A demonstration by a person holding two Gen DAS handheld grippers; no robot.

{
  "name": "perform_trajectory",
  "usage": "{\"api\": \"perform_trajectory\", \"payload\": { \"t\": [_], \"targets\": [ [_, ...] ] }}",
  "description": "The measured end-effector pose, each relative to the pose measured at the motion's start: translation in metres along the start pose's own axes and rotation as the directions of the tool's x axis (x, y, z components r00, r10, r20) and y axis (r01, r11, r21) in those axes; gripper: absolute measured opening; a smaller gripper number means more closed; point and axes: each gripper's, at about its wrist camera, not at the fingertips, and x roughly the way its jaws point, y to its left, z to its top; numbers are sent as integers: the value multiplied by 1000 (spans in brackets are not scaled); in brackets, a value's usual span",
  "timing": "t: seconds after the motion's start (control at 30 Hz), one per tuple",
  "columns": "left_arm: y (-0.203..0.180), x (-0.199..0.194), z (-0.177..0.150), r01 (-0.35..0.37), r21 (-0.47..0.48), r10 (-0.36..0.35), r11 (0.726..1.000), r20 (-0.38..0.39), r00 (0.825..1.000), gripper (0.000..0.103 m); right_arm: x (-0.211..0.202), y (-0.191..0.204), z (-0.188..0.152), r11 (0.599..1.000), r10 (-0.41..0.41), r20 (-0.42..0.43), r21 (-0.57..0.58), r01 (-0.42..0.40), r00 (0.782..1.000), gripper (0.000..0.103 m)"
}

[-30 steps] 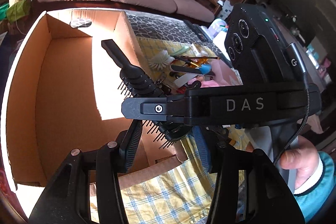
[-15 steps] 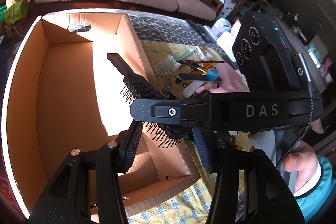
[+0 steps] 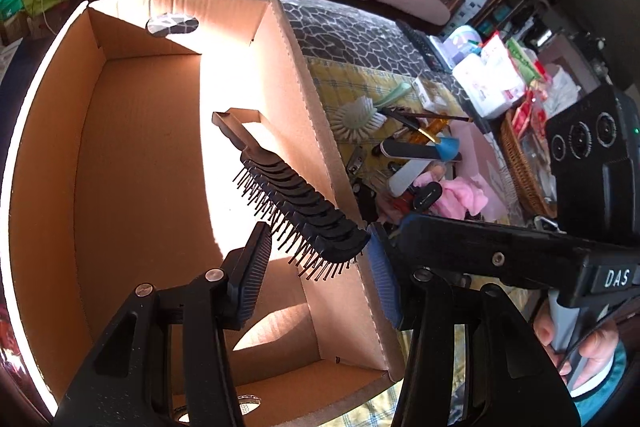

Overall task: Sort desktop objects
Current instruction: 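Carry the black hairbrush with the right gripper into the cardboard box, then open the right gripper to drop the hairbrush and withdraw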

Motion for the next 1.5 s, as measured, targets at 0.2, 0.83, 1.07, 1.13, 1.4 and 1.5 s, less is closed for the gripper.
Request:
{"api": "perform_trajectory", "payload": {
  "t": [0.2,0.83,1.07,1.13,1.4,1.5],
  "targets": [
    [20,9,22,-25,-43,24,999,-26,999,46,-20,-7,-7,1000,-11,12,-14,11,1000,53],
    [72,53,51,-307,16,306,951,-154,939,48,-17,-5,-15,988,-87,-20,-127,84,996,53],
    [77,30,40,-357,-5,353,934,-126,927,60,-11,-2,-21,985,-104,-22,-142,100,994,53],
    [71,15,37,-352,0,351,936,-98,931,61,-12,-1,-23,985,-105,-18,-139,102,994,54],
    [53,-43,16,-318,-36,318,948,-4,948,71,-29,6,-33,977,-149,16,-152,150,989,60],
    [42,-60,0,-312,-27,313,950,38,949,75,-37,6,-38,967,-194,33,-163,197,980,68]
  ]
}}
